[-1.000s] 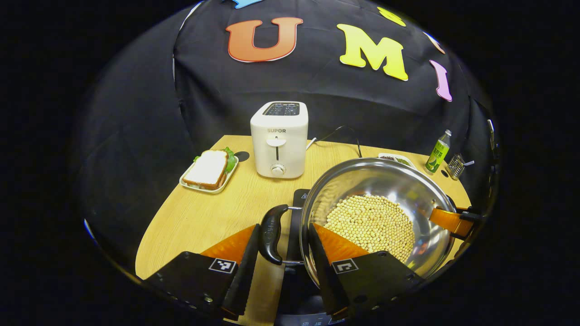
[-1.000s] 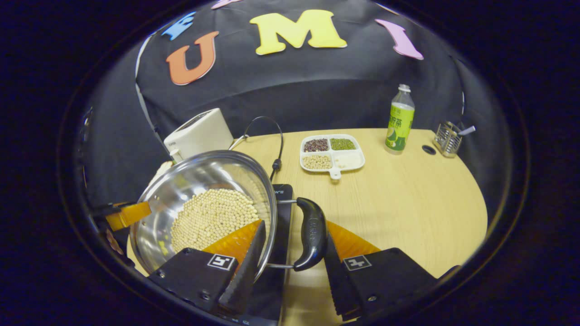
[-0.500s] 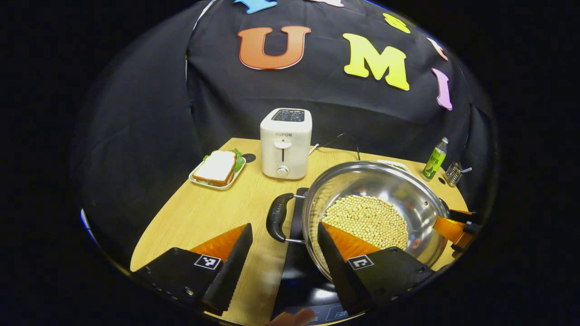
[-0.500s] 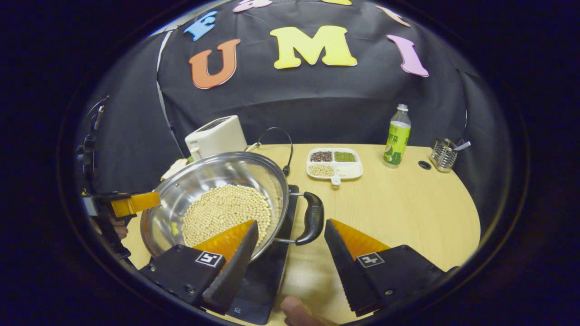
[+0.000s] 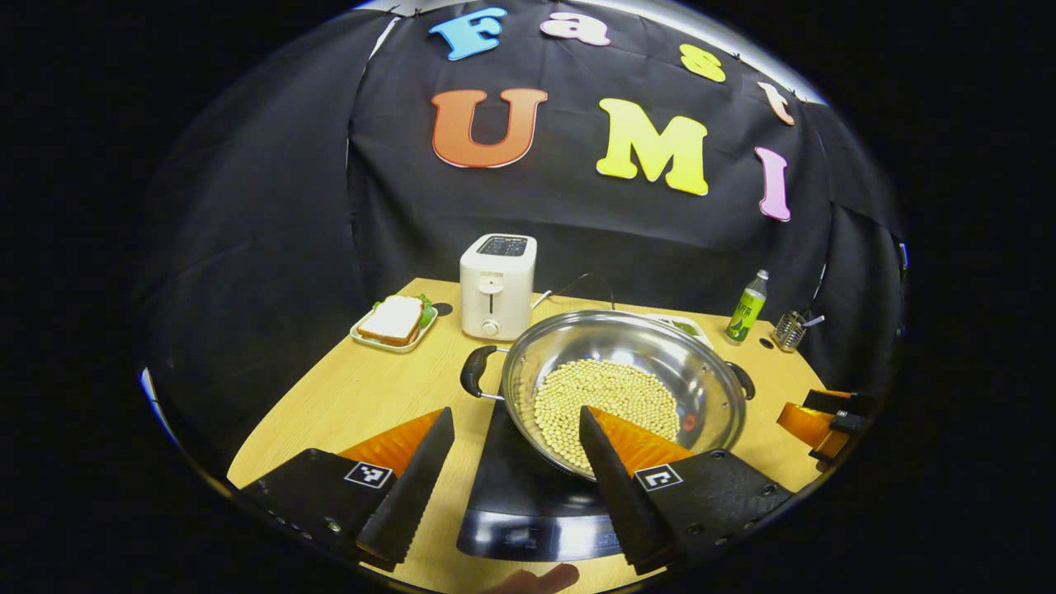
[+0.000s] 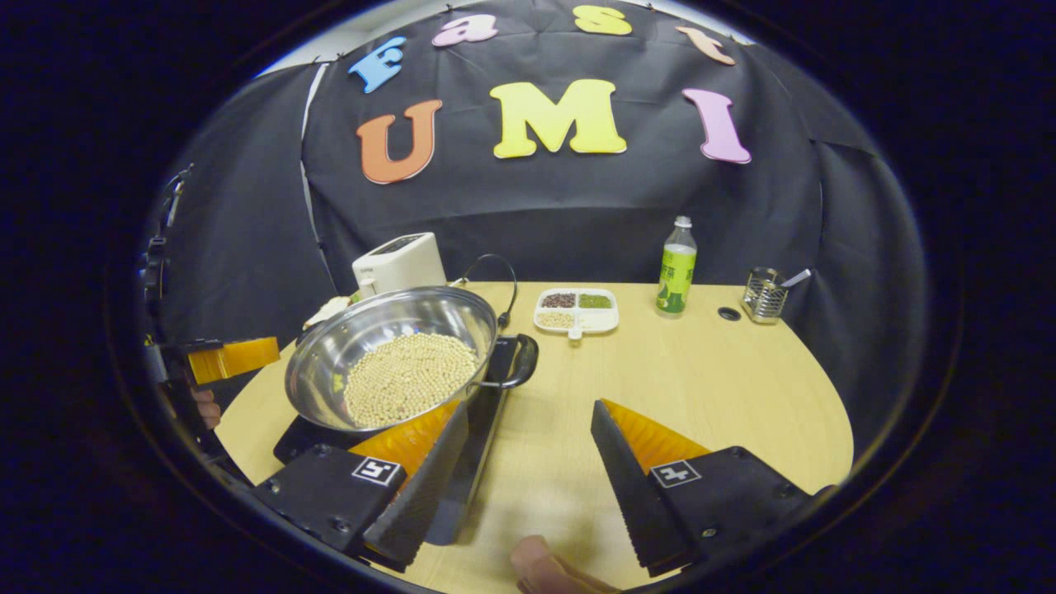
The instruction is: First push the handle of the pot to place it horizontally, then grasp the pot with both hands and set it on the induction cooktop.
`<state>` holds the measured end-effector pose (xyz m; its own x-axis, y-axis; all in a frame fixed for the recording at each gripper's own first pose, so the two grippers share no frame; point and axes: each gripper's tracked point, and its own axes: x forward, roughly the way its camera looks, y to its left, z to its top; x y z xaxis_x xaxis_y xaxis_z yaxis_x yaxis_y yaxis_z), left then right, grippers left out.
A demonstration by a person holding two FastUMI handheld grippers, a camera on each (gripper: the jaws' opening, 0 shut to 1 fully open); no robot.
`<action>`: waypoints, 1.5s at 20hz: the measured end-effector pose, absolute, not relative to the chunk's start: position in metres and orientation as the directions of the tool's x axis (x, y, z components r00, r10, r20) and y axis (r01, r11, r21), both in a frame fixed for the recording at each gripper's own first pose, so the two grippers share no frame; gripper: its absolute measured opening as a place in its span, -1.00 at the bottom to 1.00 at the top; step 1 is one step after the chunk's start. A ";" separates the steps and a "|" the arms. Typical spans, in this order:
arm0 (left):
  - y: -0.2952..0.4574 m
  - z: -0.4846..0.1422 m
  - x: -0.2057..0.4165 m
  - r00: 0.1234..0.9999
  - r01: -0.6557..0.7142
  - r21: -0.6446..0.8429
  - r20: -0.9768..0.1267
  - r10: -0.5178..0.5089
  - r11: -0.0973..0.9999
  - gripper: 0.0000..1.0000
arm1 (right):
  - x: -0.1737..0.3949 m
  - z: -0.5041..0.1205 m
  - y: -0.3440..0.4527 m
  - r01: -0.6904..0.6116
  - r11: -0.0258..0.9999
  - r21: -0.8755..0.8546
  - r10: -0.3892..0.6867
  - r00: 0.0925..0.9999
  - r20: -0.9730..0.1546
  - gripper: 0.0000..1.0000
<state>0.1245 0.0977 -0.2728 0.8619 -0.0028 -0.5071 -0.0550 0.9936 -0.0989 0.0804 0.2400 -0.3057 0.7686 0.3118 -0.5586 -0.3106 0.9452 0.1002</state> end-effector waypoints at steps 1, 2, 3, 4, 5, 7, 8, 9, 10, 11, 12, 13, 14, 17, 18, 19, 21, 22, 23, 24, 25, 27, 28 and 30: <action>0.090 -0.268 0.118 0.869 -0.046 -0.100 -0.494 -0.010 0.994 0.82 | 0.074 -0.303 0.232 -0.307 0.946 0.099 0.309 0.776 -0.550 0.89; 0.083 -0.266 0.112 0.873 -0.037 -0.100 -0.487 -0.017 0.994 0.82 | 0.068 -0.300 0.224 -0.303 0.948 0.101 0.308 0.783 -0.540 0.94; 0.077 -0.262 0.107 0.879 -0.030 -0.099 -0.476 -0.021 0.995 0.82 | 0.062 -0.296 0.216 -0.299 0.949 0.104 0.307 0.791 -0.529 0.94; 0.071 -0.258 0.103 0.886 -0.027 -0.099 -0.463 -0.022 0.995 0.82 | 0.056 -0.292 0.207 -0.292 0.951 0.105 0.303 0.800 -0.517 0.89; 0.064 -0.253 0.096 0.892 -0.025 -0.100 -0.452 -0.023 0.995 0.82 | 0.050 -0.287 0.198 -0.288 0.952 0.108 0.302 0.809 -0.504 0.94; 0.050 -0.247 0.083 0.897 -0.012 -0.103 -0.441 -0.035 0.995 0.82 | 0.036 -0.280 0.179 -0.274 0.955 0.110 0.293 0.824 -0.485 0.89; 0.042 -0.244 0.076 0.898 -0.002 -0.099 -0.437 -0.042 0.995 0.82 | 0.030 -0.276 0.169 -0.266 0.958 0.110 0.286 0.831 -0.478 0.94; 0.035 -0.240 0.071 0.901 0.003 -0.093 -0.432 -0.043 0.996 0.83 | 0.023 -0.272 0.161 -0.260 0.960 0.108 0.280 0.838 -0.469 0.94; 0.030 -0.236 0.064 0.902 0.007 -0.088 -0.429 -0.044 0.996 0.82 | 0.016 -0.268 0.151 -0.251 0.962 0.104 0.270 0.846 -0.461 0.94; 0.025 -0.229 0.056 0.907 0.018 -0.088 -0.418 -0.053 0.996 0.83 | 0.010 -0.263 0.141 -0.241 0.965 0.098 0.259 0.854 -0.452 0.94; 0.018 -0.222 0.048 0.914 0.028 -0.090 -0.402 -0.062 0.996 0.83 | 0.004 -0.257 0.131 -0.232 0.968 0.095 0.249 0.861 -0.444 0.89; 0.012 -0.217 0.041 0.918 0.037 -0.090 -0.391 -0.069 0.995 0.83 | -0.003 -0.250 0.124 -0.226 0.970 0.094 0.244 0.868 -0.432 0.94; 0.006 -0.211 0.033 0.921 0.042 -0.088 -0.381 -0.073 0.995 0.82 | -0.010 -0.241 0.115 -0.218 0.972 0.091 0.236 0.877 -0.418 0.90; -0.011 -0.187 0.014 0.938 0.058 -0.090 -0.335 -0.085 0.994 0.82 | -0.023 -0.216 0.091 -0.191 0.978 0.086 0.209 0.906 -0.369 0.90; -0.016 -0.177 0.009 0.945 0.062 -0.092 -0.314 -0.088 0.994 0.82 | -0.026 -0.208 0.084 -0.183 0.980 0.085 0.201 0.913 -0.355 0.90; -0.022 -0.167 0.004 0.952 0.076 -0.095 -0.288 -0.101 0.993 0.82 | -0.029 -0.201 0.077 -0.174 0.981 0.083 0.192 0.920 -0.340 0.90; -0.032 -0.147 -0.007 0.963 0.100 -0.091 -0.241 -0.119 0.991 0.82 | -0.033 -0.190 0.066 -0.155 0.985 0.079 0.172 0.931 -0.321 0.89; -0.037 -0.137 -0.013 0.969 0.111 -0.084 -0.214 -0.127 0.990 0.82 | -0.035 -0.184 0.061 -0.148 0.986 0.081 0.166 0.936 -0.310 0.90; -0.041 -0.128 -0.016 0.973 0.116 -0.077 -0.191 -0.129 0.990 0.82 | -0.036 -0.179 0.060 -0.149 0.985 0.083 0.167 0.940 -0.298 0.90; -0.041 -0.120 -0.019 0.977 0.113 -0.073 -0.172 -0.124 0.991 0.82 | -0.038 -0.173 0.058 -0.148 0.986 0.081 0.165 0.943 -0.289 0.94; -0.042 -0.112 -0.022 0.981 0.107 -0.073 -0.155 -0.117 0.992 0.82 | -0.040 -0.169 0.056 -0.148 0.986 0.080 0.165 0.947 -0.277 0.94; -0.038 -0.093 -0.032 0.991 0.075 -0.071 -0.102 -0.082 0.995 0.82 | -0.044 -0.151 0.058 -0.169 0.982 0.084 0.184 0.958 -0.221 0.89; -0.035 -0.083 -0.038 0.995 0.062 -0.066 -0.070 -0.067 0.996 0.82 | -0.047 -0.138 0.059 -0.180 0.980 0.088 0.193 0.965 -0.176 0.89; -0.036 -0.066 -0.051 0.998 0.056 -0.060 -0.008 -0.057 0.997 0.81 | -0.056 -0.122 0.054 -0.182 0.980 0.075 0.189 0.976 -0.109 0.89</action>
<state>-0.0514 -0.0363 -0.0664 0.9984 -0.0566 -0.0085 0.0560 0.9966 -0.0598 -0.0556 0.0544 -0.1223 0.9758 0.1895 -0.1088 -0.1820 0.9804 0.0753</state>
